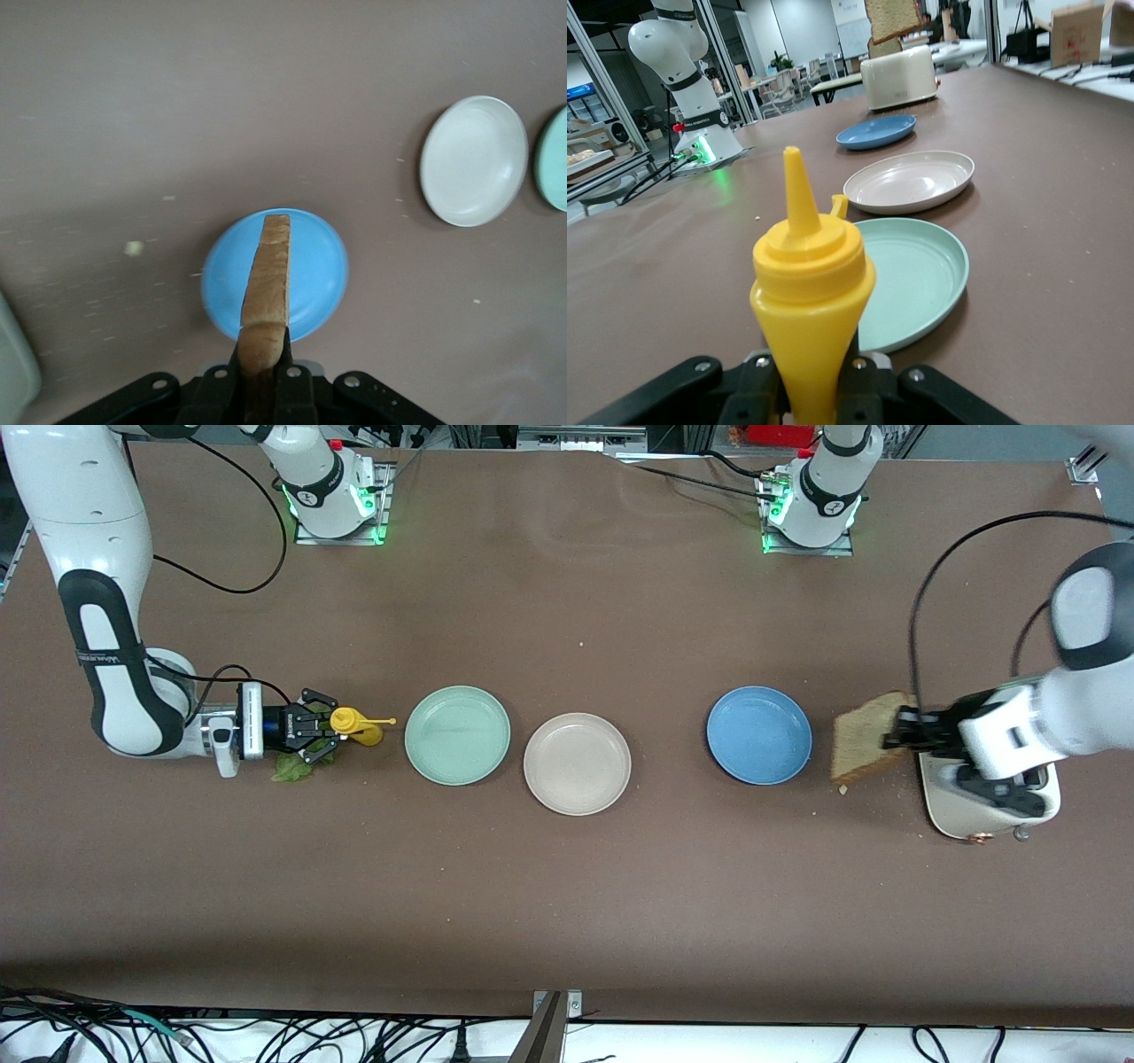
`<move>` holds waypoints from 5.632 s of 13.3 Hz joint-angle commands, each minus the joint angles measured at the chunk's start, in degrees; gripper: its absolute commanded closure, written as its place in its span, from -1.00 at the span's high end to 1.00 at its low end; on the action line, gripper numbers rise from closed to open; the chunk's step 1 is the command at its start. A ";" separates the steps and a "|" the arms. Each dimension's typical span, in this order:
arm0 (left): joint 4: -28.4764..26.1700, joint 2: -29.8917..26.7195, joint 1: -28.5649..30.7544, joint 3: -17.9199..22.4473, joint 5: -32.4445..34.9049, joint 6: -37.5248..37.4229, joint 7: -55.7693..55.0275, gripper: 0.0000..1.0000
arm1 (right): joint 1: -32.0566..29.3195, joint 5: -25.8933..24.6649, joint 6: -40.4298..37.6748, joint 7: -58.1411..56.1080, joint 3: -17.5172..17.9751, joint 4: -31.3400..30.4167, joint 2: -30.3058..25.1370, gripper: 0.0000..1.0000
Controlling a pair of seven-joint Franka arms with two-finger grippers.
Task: Make sandwich in beige plate with both arms
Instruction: 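Carry the bread slice with the left gripper toward the beige plate, then lower the bread onto the beige plate and open the left gripper, then squeeze the mustard over the bread while the left gripper returns to the toaster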
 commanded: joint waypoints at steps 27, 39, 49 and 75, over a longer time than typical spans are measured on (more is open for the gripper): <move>1.76 25.35 -22.96 0.33 -42.21 24.09 -2.02 -1.00 | 17.17 -45.45 -10.99 74.74 1.11 25.48 -12.98 -1.00; 1.23 25.79 -23.58 1.03 -43.20 31.57 -1.82 1.00 | 20.16 -45.37 -9.50 78.78 1.20 25.39 -12.55 -1.00; 1.14 18.94 -17.87 6.56 -14.03 25.87 -11.40 1.00 | 30.52 -47.82 -2.82 90.02 1.11 25.57 -10.00 -1.00; 1.41 -5.40 -7.76 17.47 12.53 -1.39 -10.78 1.00 | 50.17 -76.00 -3.87 107.09 -1.79 29.78 -7.18 -1.00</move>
